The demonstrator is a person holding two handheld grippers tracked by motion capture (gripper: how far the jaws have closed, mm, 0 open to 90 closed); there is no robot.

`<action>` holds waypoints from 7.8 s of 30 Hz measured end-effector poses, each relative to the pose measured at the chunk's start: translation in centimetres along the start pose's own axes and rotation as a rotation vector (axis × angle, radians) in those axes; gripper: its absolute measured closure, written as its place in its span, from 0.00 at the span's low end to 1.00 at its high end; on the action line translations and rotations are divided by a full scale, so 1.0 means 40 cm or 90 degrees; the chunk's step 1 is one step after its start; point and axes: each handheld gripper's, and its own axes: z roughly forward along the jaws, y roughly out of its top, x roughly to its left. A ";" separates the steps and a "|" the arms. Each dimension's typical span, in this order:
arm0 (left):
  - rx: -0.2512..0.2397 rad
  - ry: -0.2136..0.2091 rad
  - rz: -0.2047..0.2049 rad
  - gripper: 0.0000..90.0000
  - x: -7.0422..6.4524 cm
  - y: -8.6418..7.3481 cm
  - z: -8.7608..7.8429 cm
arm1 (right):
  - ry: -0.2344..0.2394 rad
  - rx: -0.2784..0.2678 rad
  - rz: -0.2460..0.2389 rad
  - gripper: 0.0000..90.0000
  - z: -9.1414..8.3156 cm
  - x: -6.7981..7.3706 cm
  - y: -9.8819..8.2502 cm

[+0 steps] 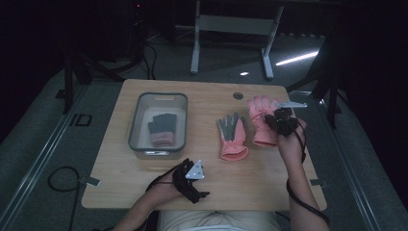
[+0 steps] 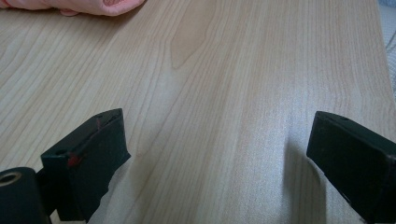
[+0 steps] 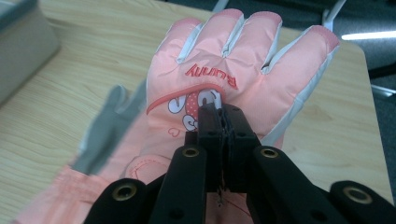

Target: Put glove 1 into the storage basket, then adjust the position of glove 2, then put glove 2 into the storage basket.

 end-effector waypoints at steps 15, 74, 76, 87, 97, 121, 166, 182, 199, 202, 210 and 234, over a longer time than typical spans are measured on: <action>-0.014 0.008 -0.008 0.05 0.004 -0.002 -0.006 | 0.042 -0.013 -0.021 0.97 -0.005 0.179 0.053; -0.013 0.003 -0.034 0.05 0.008 0.002 -0.006 | 0.171 -0.021 -0.035 0.18 0.036 0.124 -0.060; -0.010 0.005 -0.037 0.05 0.008 0.005 -0.005 | 0.178 -0.027 -0.048 0.18 0.029 0.120 -0.061; -0.016 0.025 -0.050 0.05 0.001 0.069 0.001 | 0.200 -0.045 -0.103 0.15 -0.012 0.072 -0.072; -0.047 0.035 -0.086 0.06 0.036 0.202 -0.018 | 0.252 -0.053 -0.055 0.15 -0.034 0.046 -0.076; -0.041 0.178 -0.205 0.26 0.243 0.327 0.014 | 0.203 0.013 -0.031 0.59 0.100 0.061 -0.002; 0.042 0.003 -0.405 0.85 0.354 0.282 0.223 | 0.236 0.151 0.011 0.71 0.225 0.008 -0.111; 0.023 0.048 -0.373 0.89 0.333 0.328 0.155 | 0.248 0.121 0.025 0.74 0.184 0.013 -0.080; 0.010 0.107 -0.342 0.89 0.337 0.370 -0.012 | 0.264 0.075 -0.007 0.74 0.119 0.084 0.035; 0.004 0.110 -0.352 0.89 0.348 0.367 -0.049 | 0.268 0.076 -0.018 0.74 0.112 0.106 0.068; 0.005 0.144 -0.352 0.89 0.356 0.364 -0.127 | 0.284 0.063 -0.038 0.74 0.103 0.160 0.127; 0.013 0.231 -0.398 0.89 0.400 0.246 -0.371 | 0.345 0.053 -0.100 0.75 0.142 0.412 0.284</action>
